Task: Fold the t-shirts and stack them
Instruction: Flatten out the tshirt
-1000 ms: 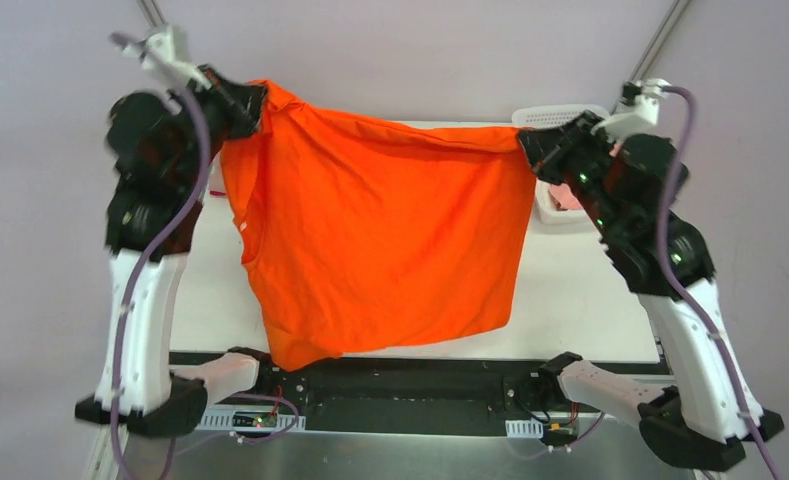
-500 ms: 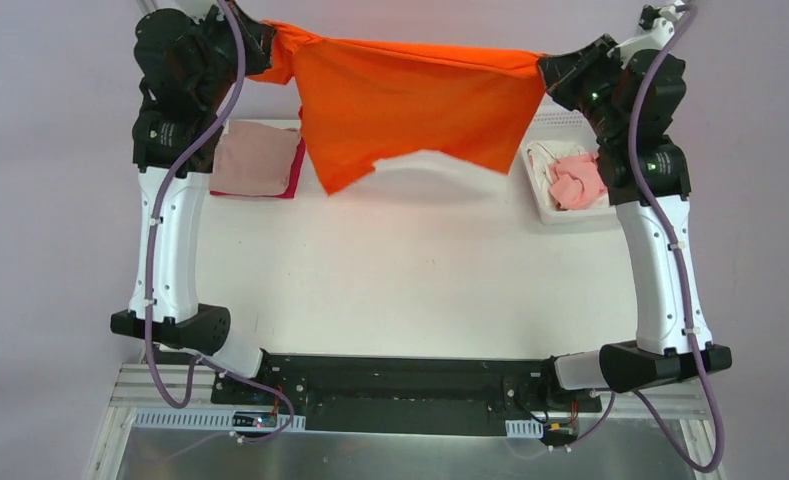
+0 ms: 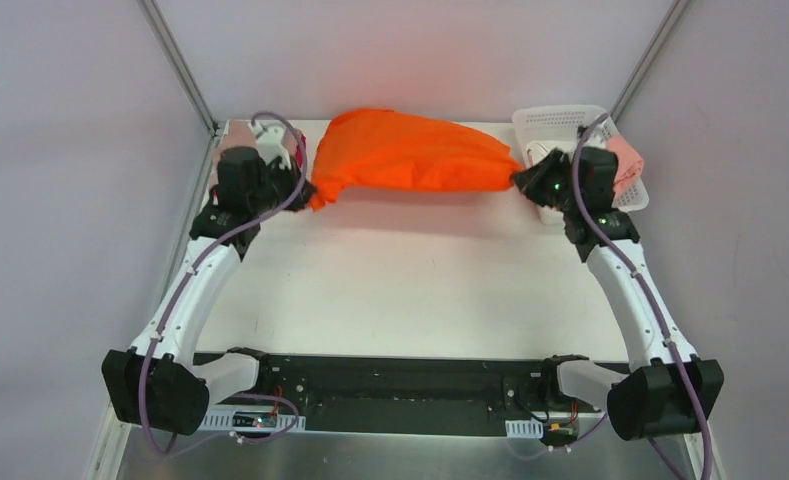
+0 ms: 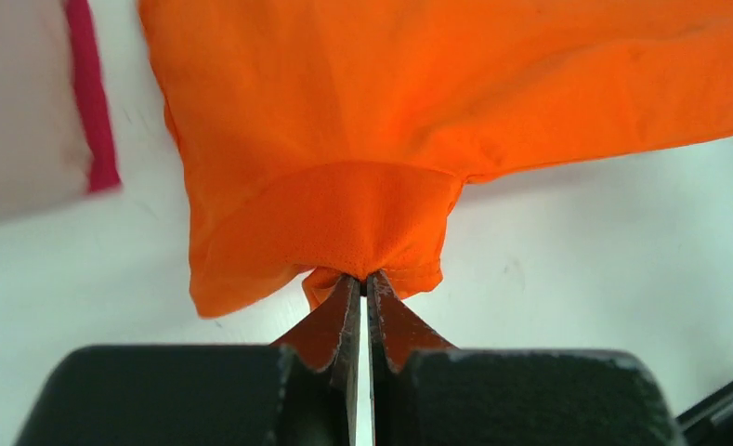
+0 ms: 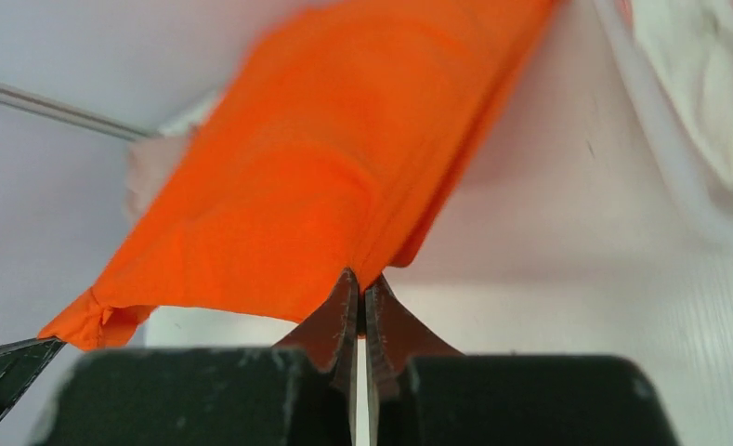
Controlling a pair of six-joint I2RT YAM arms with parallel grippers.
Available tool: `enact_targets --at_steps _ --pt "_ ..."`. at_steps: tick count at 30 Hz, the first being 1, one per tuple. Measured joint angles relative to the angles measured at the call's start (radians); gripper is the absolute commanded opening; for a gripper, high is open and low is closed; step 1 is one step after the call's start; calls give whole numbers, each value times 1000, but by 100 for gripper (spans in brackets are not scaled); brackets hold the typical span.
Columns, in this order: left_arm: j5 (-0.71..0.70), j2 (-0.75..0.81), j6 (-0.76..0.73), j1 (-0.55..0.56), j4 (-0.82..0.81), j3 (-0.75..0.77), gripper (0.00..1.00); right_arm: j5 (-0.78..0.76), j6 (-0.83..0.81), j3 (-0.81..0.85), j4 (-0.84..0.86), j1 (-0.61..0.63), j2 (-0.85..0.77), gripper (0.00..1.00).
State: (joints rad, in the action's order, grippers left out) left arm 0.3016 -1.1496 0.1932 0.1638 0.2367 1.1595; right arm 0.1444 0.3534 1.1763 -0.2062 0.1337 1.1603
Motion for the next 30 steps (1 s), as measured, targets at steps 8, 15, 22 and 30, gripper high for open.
enact_targets --at_steps 8,15,22,30 --pt "74 44 62 47 -117 -474 0 29 57 -410 10 -2 6 0" --pt "103 43 133 46 -257 -630 0 69 105 -546 63 -3 74 0" --pt "108 49 243 50 -275 -731 1 45 157 -590 0 -3 65 0" --pt "71 160 342 60 -211 -799 40 10 172 -607 -92 -3 8 0"
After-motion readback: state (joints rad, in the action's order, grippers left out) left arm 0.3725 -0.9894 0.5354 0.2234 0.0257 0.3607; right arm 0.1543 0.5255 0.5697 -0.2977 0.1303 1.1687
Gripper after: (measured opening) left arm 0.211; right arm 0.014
